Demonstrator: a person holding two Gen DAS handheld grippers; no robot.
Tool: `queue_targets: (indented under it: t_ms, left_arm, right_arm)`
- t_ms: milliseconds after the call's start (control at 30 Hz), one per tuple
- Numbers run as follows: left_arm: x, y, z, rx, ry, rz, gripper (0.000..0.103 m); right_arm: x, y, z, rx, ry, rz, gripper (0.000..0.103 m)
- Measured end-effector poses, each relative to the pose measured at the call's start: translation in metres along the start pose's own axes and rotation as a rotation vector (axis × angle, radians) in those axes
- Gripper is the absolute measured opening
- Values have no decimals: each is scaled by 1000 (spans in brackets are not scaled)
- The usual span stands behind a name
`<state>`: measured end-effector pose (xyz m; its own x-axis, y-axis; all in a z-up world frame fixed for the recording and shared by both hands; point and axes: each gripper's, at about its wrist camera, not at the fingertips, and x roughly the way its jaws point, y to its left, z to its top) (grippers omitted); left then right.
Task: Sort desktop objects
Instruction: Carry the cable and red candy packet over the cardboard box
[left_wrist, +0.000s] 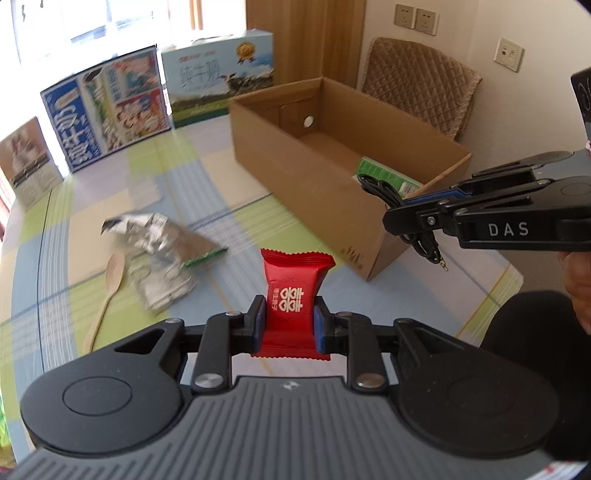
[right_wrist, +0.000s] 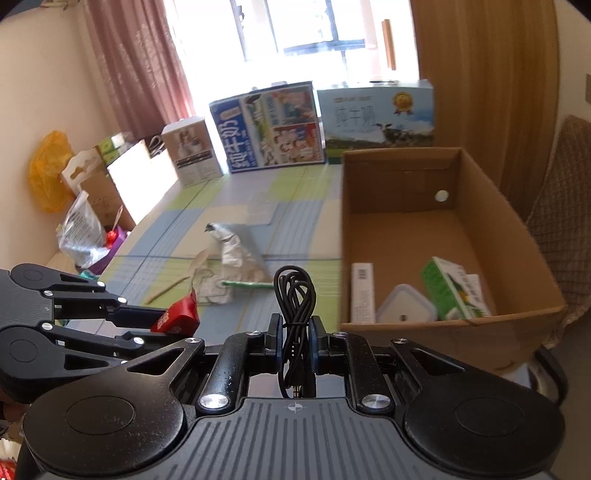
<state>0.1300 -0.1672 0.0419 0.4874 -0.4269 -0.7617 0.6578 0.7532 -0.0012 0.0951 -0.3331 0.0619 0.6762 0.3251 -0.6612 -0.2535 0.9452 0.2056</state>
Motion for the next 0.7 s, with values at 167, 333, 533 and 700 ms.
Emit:
queue_targets:
  t_ms: [167, 333, 533, 700]
  left_arm:
    - [7, -23, 24, 40, -12, -16, 21]
    - [17, -48, 45, 83, -20, -40, 21]
    - [30, -71, 65, 108, -29, -70, 21]
    - [41, -82, 77, 115, -33, -90, 21]
  right_arm:
    - [-16, -29, 3, 36, -28, -34, 10]
    - [-26, -54, 4, 59, -41, -67, 10]
    - [-30, -77, 7, 84, -50, -91, 10]
    - [-31, -93, 11, 95, -54, -107, 10]
